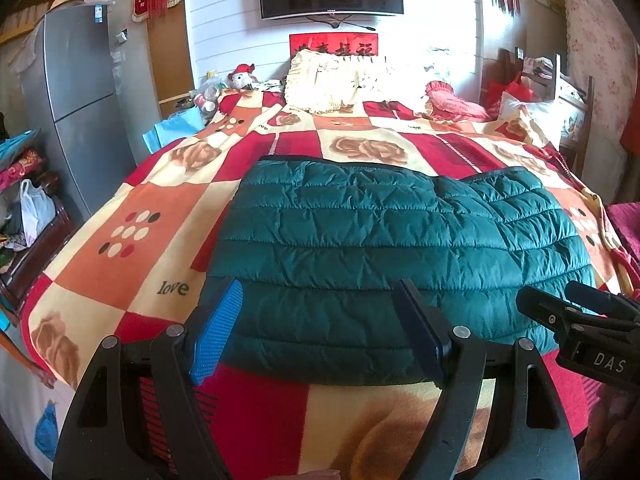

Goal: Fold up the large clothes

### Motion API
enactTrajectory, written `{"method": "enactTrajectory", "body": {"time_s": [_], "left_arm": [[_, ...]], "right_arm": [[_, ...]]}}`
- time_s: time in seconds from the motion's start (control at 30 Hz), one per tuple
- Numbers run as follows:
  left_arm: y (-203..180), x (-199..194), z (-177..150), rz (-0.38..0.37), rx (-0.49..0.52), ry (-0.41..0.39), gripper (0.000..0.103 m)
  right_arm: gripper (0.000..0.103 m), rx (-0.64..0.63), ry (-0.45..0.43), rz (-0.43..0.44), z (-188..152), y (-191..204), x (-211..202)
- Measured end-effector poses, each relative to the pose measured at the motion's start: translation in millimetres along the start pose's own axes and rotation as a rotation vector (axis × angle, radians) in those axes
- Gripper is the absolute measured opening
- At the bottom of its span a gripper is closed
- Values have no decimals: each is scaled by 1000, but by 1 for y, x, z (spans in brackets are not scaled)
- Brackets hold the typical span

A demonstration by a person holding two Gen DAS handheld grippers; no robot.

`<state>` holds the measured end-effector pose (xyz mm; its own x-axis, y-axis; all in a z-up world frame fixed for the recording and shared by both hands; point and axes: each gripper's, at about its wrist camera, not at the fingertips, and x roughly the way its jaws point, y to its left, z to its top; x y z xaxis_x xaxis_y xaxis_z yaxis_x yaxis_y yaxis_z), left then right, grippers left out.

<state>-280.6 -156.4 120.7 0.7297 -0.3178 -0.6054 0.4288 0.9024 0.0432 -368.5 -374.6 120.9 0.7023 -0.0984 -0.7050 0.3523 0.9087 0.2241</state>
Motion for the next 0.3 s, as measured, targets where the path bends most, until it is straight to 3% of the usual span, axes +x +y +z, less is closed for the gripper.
{"method": "enactTrajectory", "body": {"time_s": [0.3], "left_arm": [[3, 6, 0, -4, -11, 12, 79]], "right_arm": [[90, 6, 8, 2, 1, -2, 2]]}}
